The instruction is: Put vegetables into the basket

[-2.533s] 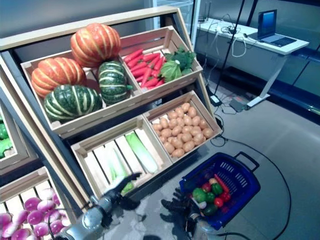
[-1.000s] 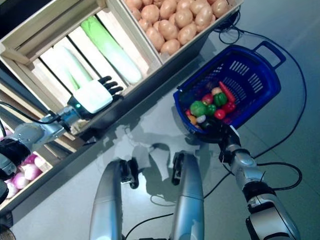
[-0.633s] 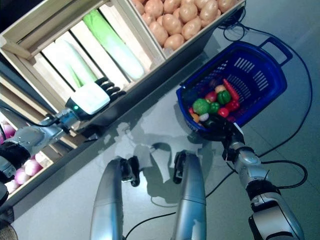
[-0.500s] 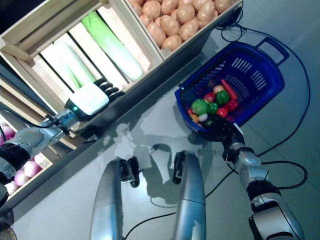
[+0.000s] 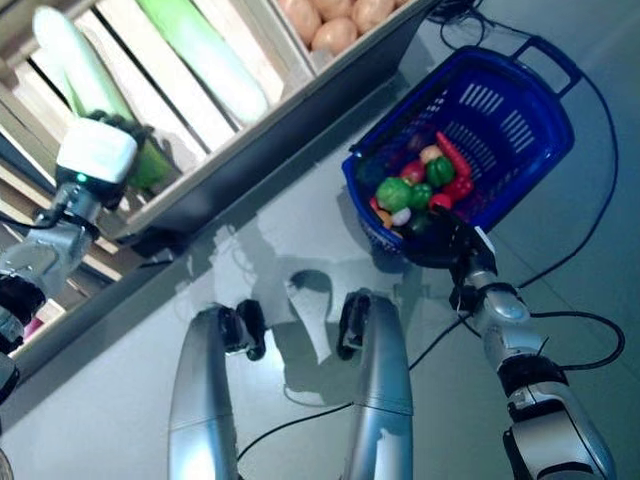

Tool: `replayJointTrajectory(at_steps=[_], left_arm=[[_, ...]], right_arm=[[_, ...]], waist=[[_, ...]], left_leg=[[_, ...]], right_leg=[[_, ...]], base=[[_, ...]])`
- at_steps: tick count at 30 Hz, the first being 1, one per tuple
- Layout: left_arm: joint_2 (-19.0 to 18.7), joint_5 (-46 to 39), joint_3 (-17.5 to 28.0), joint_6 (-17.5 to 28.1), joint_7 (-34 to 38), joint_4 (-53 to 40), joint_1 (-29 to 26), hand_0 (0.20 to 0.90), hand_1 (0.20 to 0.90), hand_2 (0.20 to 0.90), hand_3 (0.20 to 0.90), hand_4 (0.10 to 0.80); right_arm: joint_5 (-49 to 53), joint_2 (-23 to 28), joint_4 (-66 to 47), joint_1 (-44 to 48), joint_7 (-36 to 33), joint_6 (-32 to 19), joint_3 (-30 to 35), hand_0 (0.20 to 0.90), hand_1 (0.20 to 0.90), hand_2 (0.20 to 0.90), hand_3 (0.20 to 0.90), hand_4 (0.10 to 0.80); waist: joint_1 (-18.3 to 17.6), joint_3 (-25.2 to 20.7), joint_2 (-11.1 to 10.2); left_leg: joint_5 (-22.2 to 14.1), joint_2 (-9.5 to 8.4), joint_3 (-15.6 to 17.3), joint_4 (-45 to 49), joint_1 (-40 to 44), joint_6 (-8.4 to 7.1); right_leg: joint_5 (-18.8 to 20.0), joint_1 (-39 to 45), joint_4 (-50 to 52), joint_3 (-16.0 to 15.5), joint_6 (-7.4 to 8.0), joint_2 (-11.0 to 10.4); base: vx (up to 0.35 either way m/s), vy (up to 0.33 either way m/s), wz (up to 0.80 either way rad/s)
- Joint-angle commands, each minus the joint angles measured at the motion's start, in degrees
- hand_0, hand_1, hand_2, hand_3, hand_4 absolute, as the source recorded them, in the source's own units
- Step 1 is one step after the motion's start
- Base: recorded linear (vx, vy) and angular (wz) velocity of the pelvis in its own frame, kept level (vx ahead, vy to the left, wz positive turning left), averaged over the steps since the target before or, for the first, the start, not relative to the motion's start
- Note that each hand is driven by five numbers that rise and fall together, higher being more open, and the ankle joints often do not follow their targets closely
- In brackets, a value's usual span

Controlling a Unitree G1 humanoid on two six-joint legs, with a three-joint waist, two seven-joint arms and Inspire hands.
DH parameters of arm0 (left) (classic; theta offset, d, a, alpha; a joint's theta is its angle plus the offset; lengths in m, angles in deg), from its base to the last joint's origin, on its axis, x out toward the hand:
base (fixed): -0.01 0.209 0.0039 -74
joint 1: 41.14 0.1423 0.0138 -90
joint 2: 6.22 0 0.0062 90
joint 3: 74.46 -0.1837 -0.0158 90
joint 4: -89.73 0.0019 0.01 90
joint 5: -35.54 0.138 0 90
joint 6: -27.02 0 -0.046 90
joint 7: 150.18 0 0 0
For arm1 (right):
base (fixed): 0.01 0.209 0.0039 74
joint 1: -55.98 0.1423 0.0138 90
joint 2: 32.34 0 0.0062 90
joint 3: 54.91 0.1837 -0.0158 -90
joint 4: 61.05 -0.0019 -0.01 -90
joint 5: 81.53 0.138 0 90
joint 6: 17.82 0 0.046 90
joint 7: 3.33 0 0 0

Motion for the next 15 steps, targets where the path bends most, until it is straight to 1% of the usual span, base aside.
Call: replayJointTrajectory(at_steps=[1,7,9,10,12,13,14,15], left_arm=[[-8.00,-5.20,4.40,-7.38,-3.59,8.69,-1.42,0.900,0.900,0.900,0.900,0.800],[-8.28,-3.42,4.55,-6.93,-4.83,8.32,-1.13,0.900,0.900,0.900,0.900,0.800],[-8.39,-2.24,4.02,-5.94,-5.31,8.41,-1.39,0.900,0.900,0.900,0.900,0.800],[-8.98,-0.45,3.13,-3.52,-4.52,8.61,-1.98,0.900,0.900,0.900,0.900,0.800],[-9.24,2.16,1.72,-0.78,-3.33,8.12,-2.95,0.900,0.900,0.900,0.900,0.800],[-9.26,2.23,1.46,-0.60,-3.33,8.01,-3.21,0.900,0.900,0.900,0.900,0.800],[-9.48,4.52,0.37,0.98,-3.07,7.07,-3.95,0.900,0.900,0.900,0.900,0.800],[-9.48,4.78,0.24,1.16,-3.07,6.99,-4.01,0.900,0.900,0.900,0.900,0.800]], right_arm=[[1.86,2.58,-0.83,-3.97,-0.34,-1.76,4.34,0.900,0.900,0.900,0.900,0.800],[2.38,2.70,-1.35,-4.79,0.89,-2.27,4.76,0.900,0.900,0.900,0.900,0.800],[2.77,2.92,-1.46,-4.73,1.18,-2.48,4.67,0.900,0.900,0.900,0.900,0.800],[3.00,3.33,-1.10,-4.22,1.33,-2.28,4.47,0.900,0.900,0.900,0.900,0.800],[3.40,3.92,-0.31,-3.70,1.20,-2.06,4.42,0.900,0.900,0.900,0.900,0.800],[3.56,3.97,-0.19,-3.66,1.23,-2.08,4.42,0.900,0.900,0.900,0.900,0.800],[3.79,4.26,0.19,-3.43,1.44,-1.96,4.50,0.900,0.900,0.900,0.900,0.800],[3.71,4.25,0.19,-3.41,1.41,-1.99,4.50,0.900,0.900,0.900,0.900,0.800]], waist=[[-0.10,3.21,-0.72],[-0.09,3.07,-0.77],[-0.13,3.09,-0.71],[-0.16,3.06,-0.59],[-0.12,3.10,-0.40],[-0.11,3.11,-0.37],[-0.08,3.32,-0.21],[-0.08,3.36,-0.19]], left_leg=[[-3.13,0.25,1.59,-1.16,0.49,2.61],[-2.81,0.39,1.84,-1.84,0.31,2.73],[-2.80,0.49,2.02,-2.17,0.68,2.75],[-2.90,0.75,2.26,-2.33,1.10,2.61],[-3.29,1.07,2.46,-1.98,1.26,2.68],[-3.33,1.11,2.50,-1.97,1.29,2.70],[-3.51,1.27,2.66,-1.85,1.60,2.79],[-3.54,1.29,2.70,-1.85,1.68,2.80]], right_leg=[[-1.79,3.21,-0.61,2.31,-0.88,-1.04],[-1.32,3.09,-1.46,1.94,-0.83,-1.20],[-1.30,3.46,-1.75,1.81,-0.85,-1.36],[-1.34,3.90,-1.91,1.69,-0.83,-1.58],[-1.64,4.03,-1.54,1.66,-0.87,-1.97],[-1.66,4.06,-1.55,1.65,-0.89,-2.01],[-1.74,4.34,-1.44,1.61,-0.87,-2.22],[-1.75,4.41,-1.46,1.62,-0.87,-2.23]], base=[[0.025,0.006,0.06],[0.005,0.002,0.03],[0.016,0.006,0.00],[0.034,0.007,-0.01],[0.018,0.003,-0.01],[0.000,0.000,0.00],[0.000,0.000,0.00],[0.000,0.000,0.00]])
